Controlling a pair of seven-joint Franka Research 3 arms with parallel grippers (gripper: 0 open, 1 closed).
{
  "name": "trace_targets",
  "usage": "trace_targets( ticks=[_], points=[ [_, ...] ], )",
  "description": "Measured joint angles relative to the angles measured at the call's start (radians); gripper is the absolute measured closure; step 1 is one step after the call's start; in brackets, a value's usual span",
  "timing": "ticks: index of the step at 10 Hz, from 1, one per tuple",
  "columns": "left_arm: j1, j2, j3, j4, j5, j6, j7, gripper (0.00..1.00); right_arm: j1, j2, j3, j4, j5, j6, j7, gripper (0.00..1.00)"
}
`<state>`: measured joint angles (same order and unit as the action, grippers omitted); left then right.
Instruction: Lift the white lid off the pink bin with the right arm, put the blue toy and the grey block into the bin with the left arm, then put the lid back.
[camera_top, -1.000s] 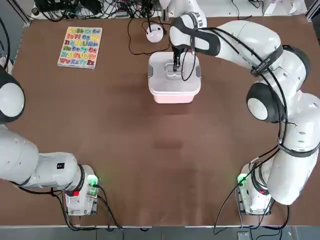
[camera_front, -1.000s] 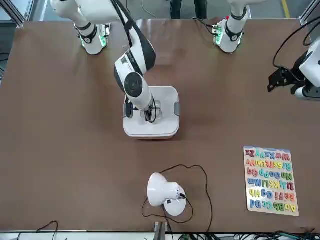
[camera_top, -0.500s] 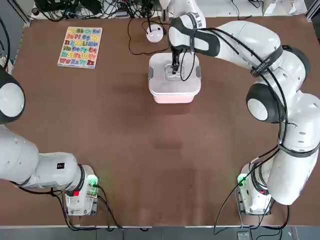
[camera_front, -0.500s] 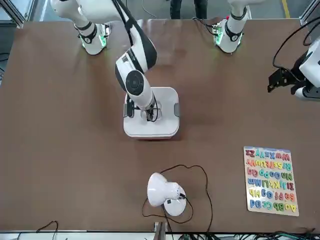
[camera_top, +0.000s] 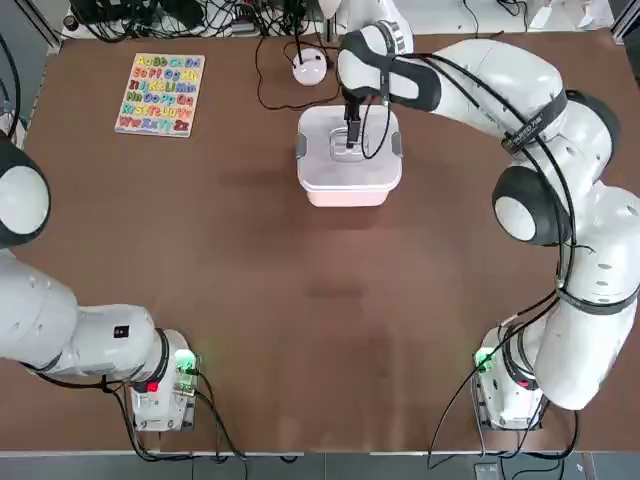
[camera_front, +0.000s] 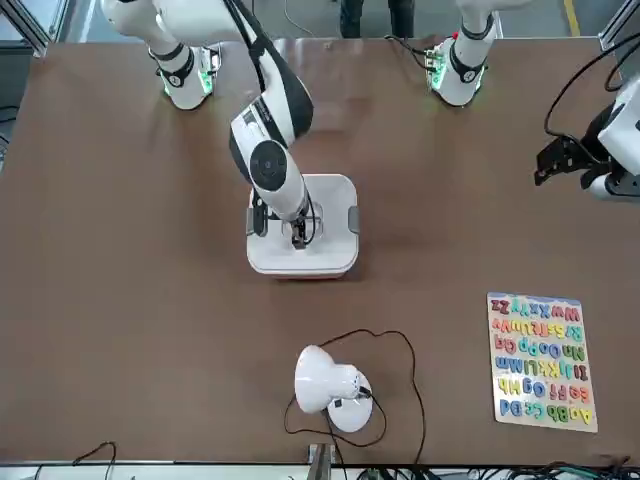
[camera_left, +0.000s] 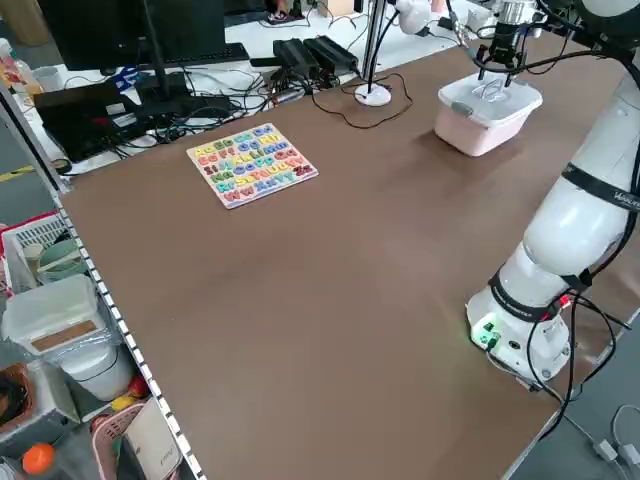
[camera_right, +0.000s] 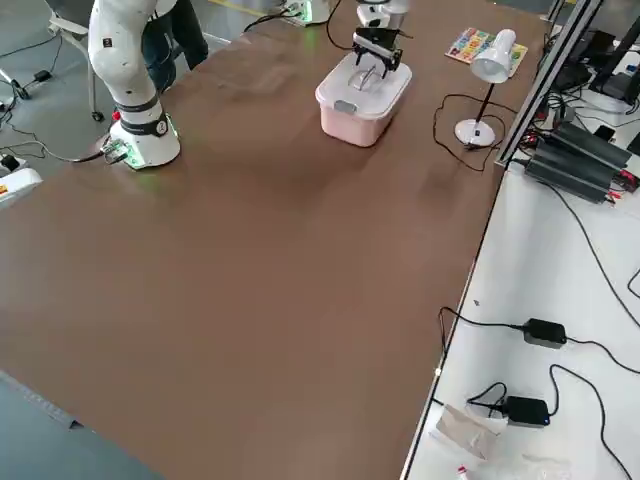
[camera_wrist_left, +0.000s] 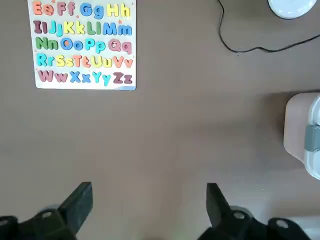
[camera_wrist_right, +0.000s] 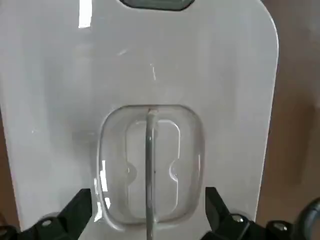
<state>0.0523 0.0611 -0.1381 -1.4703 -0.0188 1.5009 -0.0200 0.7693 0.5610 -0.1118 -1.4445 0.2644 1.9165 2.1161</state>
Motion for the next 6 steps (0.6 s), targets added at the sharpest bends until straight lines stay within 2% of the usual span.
trace_targets(
  ticks=[4, 6],
  points=[
    [0.000, 0.000, 0.000, 0.002, 0.000, 0.007, 0.000, 0.00, -0.011, -0.051, -0.009, 0.059, -0.118, -0.107, -0.059, 0.00],
    [-0.001, 0.000, -0.006, 0.002, 0.000, 0.007, 0.000, 0.00, -0.031, -0.106, -0.015, 0.065, -0.146, -0.205, -0.280, 0.00]
  ],
)
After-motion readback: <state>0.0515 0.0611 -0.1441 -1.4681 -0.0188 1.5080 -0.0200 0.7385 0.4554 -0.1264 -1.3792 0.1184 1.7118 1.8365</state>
